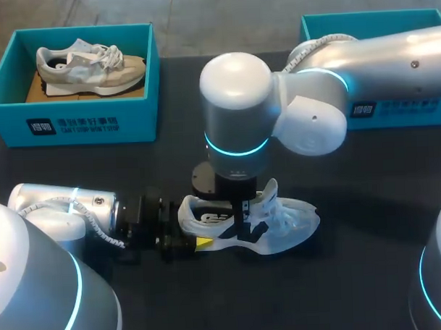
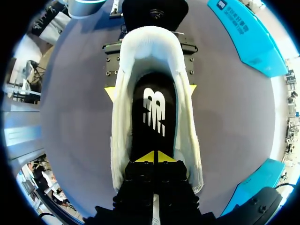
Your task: Take the shoe out of the shoebox, open the shoe tongue, remove and reinsert the insole, then place the shoe into the shoebox
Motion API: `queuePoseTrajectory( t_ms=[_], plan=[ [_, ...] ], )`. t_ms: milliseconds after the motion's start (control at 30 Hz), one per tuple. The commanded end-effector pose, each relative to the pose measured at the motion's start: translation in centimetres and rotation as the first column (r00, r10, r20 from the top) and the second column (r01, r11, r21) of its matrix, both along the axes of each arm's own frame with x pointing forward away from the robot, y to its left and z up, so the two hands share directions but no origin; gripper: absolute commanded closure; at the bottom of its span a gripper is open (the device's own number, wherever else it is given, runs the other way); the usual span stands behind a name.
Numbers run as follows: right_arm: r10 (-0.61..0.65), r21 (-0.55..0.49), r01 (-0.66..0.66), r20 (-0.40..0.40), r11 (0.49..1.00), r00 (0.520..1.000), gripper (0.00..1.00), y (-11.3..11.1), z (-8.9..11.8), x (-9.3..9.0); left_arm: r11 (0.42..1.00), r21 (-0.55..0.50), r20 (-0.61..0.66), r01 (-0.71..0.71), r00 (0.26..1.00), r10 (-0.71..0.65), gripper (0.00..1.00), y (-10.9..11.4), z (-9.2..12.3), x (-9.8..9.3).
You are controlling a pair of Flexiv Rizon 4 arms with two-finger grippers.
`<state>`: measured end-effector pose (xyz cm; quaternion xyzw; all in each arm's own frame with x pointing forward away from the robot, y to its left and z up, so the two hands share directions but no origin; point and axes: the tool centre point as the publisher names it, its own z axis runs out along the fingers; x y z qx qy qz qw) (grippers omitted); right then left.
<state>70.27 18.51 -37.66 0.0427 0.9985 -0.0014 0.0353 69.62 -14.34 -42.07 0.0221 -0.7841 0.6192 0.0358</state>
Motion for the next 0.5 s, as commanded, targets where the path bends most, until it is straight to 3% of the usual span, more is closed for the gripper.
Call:
queuePoseTrajectory(
  t_ms=[33,500],
  plan=[
    [-0.004,0.02,0.004,0.009,1.0,1.0,1.0,-0.8,-0.3,-0.1,1.0,0.002,-0.001,0.002,1.0,-0.002,1.0,0.1,0.0,0.1],
    [0.003,0.027,-0.004,0.037,1.0,0.999,1.0,-1.6,-0.7,0.9,1.0,0.002,-0.001,0.002,1.0,-0.002,1.0,0.1,0.0,0.1]
  ],
)
